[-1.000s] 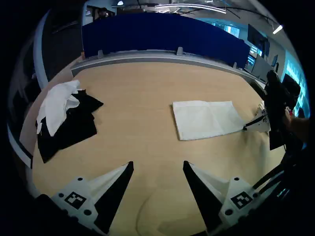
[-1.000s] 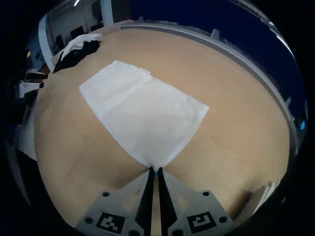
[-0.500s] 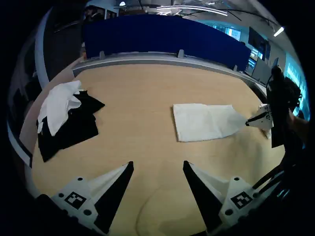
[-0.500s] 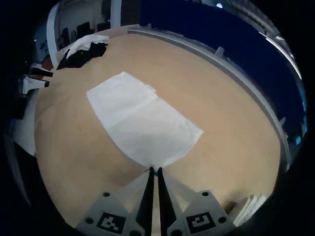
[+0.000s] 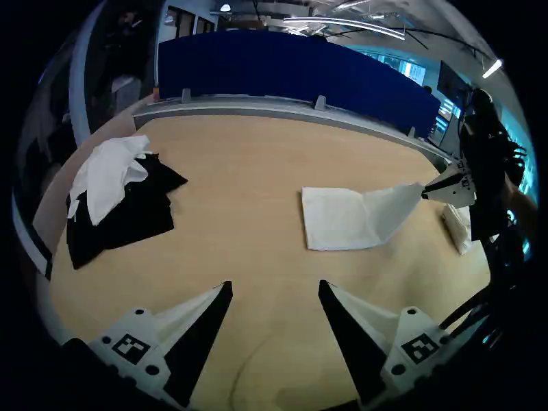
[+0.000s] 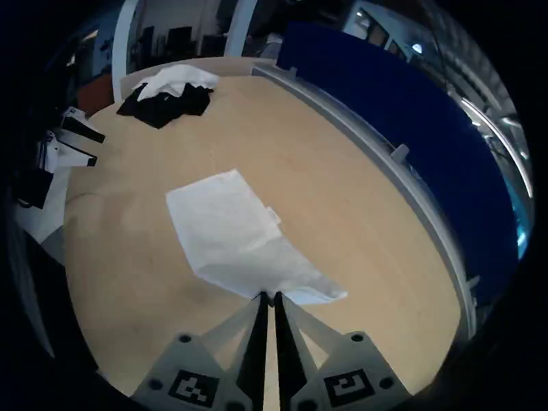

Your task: Fold towel

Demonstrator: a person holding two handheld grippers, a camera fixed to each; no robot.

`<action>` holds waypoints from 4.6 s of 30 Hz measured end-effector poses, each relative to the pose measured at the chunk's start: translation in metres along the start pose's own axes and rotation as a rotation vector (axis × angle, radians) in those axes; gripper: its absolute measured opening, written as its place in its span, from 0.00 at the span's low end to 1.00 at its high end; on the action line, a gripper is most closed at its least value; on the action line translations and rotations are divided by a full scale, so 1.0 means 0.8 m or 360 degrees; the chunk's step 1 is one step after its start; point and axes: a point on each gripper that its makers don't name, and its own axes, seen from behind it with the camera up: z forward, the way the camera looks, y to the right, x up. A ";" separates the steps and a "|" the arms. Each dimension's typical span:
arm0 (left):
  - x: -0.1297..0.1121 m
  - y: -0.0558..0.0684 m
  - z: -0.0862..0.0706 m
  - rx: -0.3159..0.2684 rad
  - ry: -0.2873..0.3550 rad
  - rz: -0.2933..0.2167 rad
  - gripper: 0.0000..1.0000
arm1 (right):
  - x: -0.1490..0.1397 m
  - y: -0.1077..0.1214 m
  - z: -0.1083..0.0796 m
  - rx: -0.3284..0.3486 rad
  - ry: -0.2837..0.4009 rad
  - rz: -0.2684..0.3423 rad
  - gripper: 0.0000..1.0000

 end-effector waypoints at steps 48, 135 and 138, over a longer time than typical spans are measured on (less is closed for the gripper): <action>-0.016 -0.034 -0.031 0.0116 0.0141 -0.0188 0.93 | 0.120 -0.169 0.165 0.0408 -0.0018 -0.0262 0.30; 0.003 -0.014 -0.023 0.0059 0.0153 -0.0119 0.93 | -0.020 -0.158 0.112 0.0267 -0.0131 0.0316 0.38; 0.001 -0.013 -0.023 0.0058 0.0150 -0.0120 0.93 | -0.018 -0.157 0.112 0.0267 -0.0123 0.0329 0.38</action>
